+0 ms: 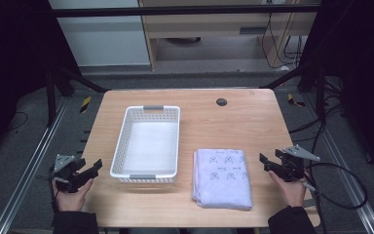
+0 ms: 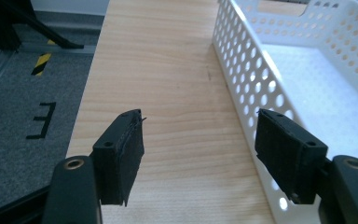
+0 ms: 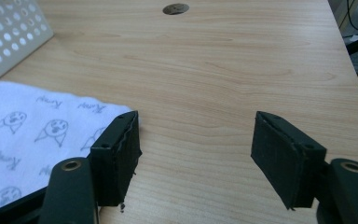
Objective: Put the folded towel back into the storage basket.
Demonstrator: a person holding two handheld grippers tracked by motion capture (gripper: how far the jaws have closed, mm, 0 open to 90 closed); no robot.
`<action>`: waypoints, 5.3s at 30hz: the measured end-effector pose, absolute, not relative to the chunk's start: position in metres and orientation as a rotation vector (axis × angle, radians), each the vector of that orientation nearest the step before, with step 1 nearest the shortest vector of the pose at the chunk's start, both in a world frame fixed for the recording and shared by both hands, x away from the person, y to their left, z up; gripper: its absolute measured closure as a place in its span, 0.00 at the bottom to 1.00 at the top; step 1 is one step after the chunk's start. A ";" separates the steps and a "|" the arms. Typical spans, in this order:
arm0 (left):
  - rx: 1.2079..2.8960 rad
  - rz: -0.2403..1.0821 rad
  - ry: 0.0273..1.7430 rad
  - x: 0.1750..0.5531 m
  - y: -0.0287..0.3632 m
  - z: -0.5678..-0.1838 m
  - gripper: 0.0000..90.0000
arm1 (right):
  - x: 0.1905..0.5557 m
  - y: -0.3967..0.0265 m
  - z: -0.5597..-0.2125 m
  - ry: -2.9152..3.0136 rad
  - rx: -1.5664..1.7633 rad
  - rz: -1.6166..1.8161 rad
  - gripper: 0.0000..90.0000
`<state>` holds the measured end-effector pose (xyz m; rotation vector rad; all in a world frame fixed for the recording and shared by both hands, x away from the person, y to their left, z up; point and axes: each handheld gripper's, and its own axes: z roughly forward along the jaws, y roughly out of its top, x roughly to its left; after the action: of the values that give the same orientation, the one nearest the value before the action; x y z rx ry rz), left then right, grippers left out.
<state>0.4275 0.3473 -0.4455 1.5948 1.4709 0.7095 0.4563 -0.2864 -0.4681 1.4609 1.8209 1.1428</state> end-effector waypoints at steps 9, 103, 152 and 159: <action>1.610 0.731 1.413 0.421 0.332 -0.431 0.34 | 0.453 -0.284 -0.458 1.783 1.431 1.161 0.34; 1.953 0.548 0.988 0.415 0.111 -0.401 0.37 | 0.460 -0.245 -0.404 1.929 1.280 1.240 0.28; 2.075 0.502 0.989 0.394 0.055 -0.447 0.37 | 0.469 -0.229 -0.438 2.021 1.287 1.151 0.26; 2.085 0.495 1.005 0.393 0.051 -0.456 0.37 | 0.473 -0.233 -0.449 2.022 1.316 1.133 0.27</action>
<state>0.3934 0.0515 -0.4559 2.0850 1.0050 0.4949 0.4725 -0.2331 -0.4487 1.3158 2.0225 1.1334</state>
